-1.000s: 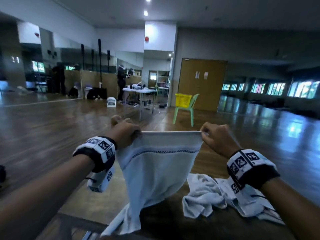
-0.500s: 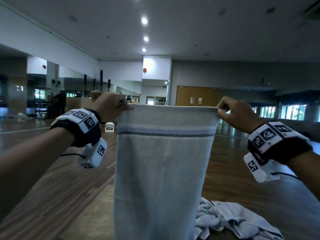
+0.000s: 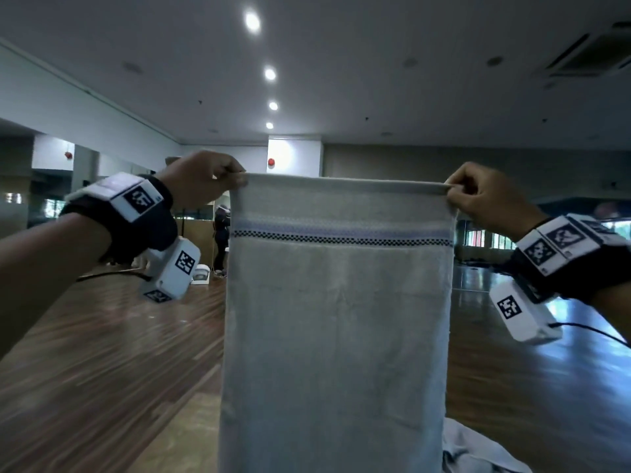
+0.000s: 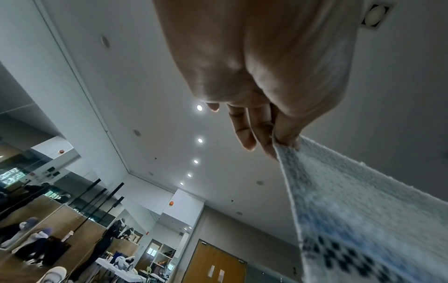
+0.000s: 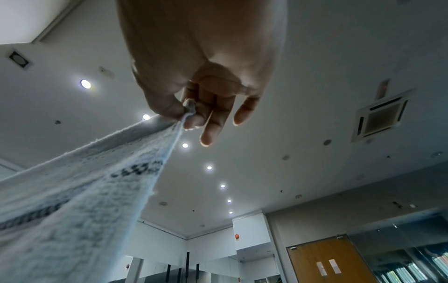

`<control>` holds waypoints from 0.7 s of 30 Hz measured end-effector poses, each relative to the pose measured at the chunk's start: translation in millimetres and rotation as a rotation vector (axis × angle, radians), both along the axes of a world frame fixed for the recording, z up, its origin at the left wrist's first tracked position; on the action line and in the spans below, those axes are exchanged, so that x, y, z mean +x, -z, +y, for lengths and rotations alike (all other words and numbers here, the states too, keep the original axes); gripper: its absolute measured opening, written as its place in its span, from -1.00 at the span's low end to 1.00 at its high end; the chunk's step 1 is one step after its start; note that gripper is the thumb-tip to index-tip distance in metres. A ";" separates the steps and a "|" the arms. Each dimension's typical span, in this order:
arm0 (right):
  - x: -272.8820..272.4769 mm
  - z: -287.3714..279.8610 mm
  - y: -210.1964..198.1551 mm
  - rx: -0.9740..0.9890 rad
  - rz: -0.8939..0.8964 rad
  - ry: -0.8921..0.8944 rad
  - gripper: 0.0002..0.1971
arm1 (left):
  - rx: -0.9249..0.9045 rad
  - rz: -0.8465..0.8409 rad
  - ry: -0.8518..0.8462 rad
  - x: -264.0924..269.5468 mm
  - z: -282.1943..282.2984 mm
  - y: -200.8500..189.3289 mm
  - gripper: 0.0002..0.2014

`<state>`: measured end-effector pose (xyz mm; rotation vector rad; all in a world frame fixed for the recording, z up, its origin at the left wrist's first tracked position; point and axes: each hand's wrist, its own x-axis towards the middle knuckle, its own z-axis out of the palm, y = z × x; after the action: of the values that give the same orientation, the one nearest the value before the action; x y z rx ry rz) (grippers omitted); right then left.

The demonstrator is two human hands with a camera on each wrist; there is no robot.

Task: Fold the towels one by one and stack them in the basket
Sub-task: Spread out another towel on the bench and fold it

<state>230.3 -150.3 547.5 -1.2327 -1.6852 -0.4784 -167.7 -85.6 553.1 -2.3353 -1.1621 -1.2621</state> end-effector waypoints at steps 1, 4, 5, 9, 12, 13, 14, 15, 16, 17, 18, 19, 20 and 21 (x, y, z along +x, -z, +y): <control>-0.3 1.3 -2.8 0.008 0.003 -0.001 -0.95 | -0.004 -0.011 0.001 1.0 -1.2 -3.7 -0.83; -0.7 14.7 -2.1 0.009 0.026 -0.016 -0.95 | -0.039 -0.031 -0.022 1.0 12.3 -3.1 -0.84; -1.1 21.8 1.6 -0.003 0.030 -0.024 -0.95 | -0.057 -0.019 -0.042 0.3 19.2 1.5 -0.90; 3.4 72.4 52.3 -0.170 0.008 -0.041 -0.91 | -0.263 0.095 -0.030 3.6 60.4 45.4 -0.84; 5.3 114.8 108.6 -0.372 -0.063 -0.013 -0.80 | -0.280 0.199 -0.111 6.8 94.4 101.0 -0.78; 4.5 124.5 121.1 -0.400 -0.075 0.005 -0.79 | -0.238 0.235 -0.132 6.3 105.3 114.4 -0.78; 4.8 133.6 126.8 -0.398 -0.072 0.016 -0.80 | -0.214 0.224 -0.145 7.0 111.9 121.1 -0.80; 3.8 138.8 125.5 -0.366 -0.059 0.017 -0.83 | -0.183 0.183 -0.141 6.6 117.4 120.6 -0.84; 3.2 143.2 118.8 -0.312 -0.043 0.015 -0.87 | -0.133 0.135 -0.143 6.4 122.2 113.8 -0.87; 1.9 146.5 108.2 -0.246 -0.031 0.014 -0.90 | -0.082 0.092 -0.151 8.3 124.0 102.8 -0.87; 0.1 148.4 95.4 -0.177 -0.010 0.015 -0.92 | -0.026 0.052 -0.160 10.2 124.3 89.7 -0.88; -1.1 149.0 81.4 -0.116 0.015 0.014 -0.95 | 0.044 0.019 -0.153 11.4 124.7 76.8 -0.88; -2.6 148.5 67.3 -0.062 0.036 0.014 -0.96 | 0.096 -0.017 -0.144 12.9 121.4 64.0 -0.88; -3.8 146.9 54.3 -0.020 0.052 0.017 -0.96 | 0.138 -0.057 -0.140 13.8 119.5 52.4 -0.86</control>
<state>226.6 -3.4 493.2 -1.2641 -1.6404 -0.4369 -153.8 33.9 500.7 -2.0945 -1.1926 -1.3228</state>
